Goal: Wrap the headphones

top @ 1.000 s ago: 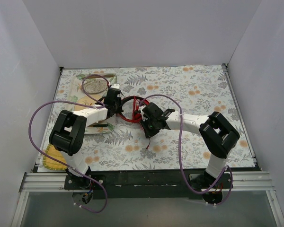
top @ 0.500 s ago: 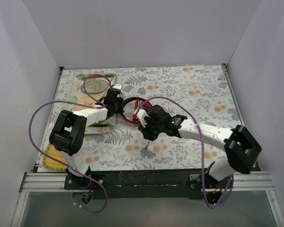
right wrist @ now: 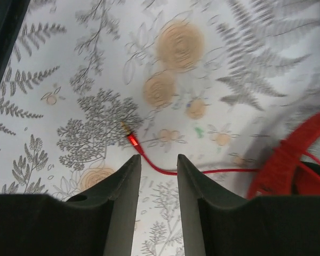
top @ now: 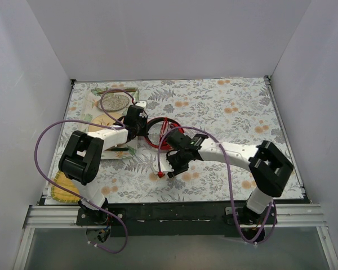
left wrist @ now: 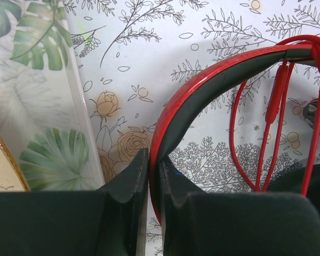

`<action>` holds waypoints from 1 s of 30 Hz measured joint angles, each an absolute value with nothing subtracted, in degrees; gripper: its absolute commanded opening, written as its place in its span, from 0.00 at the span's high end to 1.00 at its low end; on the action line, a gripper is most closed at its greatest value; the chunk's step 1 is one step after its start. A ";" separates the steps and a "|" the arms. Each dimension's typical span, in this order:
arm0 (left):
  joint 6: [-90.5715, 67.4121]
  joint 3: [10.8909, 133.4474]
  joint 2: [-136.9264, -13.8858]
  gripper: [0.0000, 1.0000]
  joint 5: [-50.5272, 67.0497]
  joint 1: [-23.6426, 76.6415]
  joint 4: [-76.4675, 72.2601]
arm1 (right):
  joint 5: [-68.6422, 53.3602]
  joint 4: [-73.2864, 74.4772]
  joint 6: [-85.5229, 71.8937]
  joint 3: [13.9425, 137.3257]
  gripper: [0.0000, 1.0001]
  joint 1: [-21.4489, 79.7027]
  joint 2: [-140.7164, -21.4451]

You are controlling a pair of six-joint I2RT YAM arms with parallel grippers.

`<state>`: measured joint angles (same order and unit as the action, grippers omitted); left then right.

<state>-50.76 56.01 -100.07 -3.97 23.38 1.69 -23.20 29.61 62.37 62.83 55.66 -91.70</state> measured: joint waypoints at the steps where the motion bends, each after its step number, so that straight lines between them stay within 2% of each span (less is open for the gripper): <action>1: -50.76 56.01 -100.09 1.00 -3.84 23.38 1.72 | -21.71 31.42 63.55 63.44 0.59 56.38 -94.06; 5: -50.81 56.01 -100.12 1.00 -3.46 23.38 1.72 | -16.45 37.28 66.46 63.55 0.59 59.22 -99.50; 14: -51.00 56.01 -100.84 1.00 -2.66 23.38 1.72 | -10.87 38.81 67.96 65.19 0.60 62.61 -101.34; 25: -51.05 56.01 -100.86 1.00 -2.33 23.38 1.69 | -8.73 39.07 68.58 66.35 0.59 63.13 -101.34; 30: -51.18 56.01 -100.90 1.00 -2.31 23.38 1.69 | -7.92 39.57 68.79 71.20 0.59 63.13 -104.25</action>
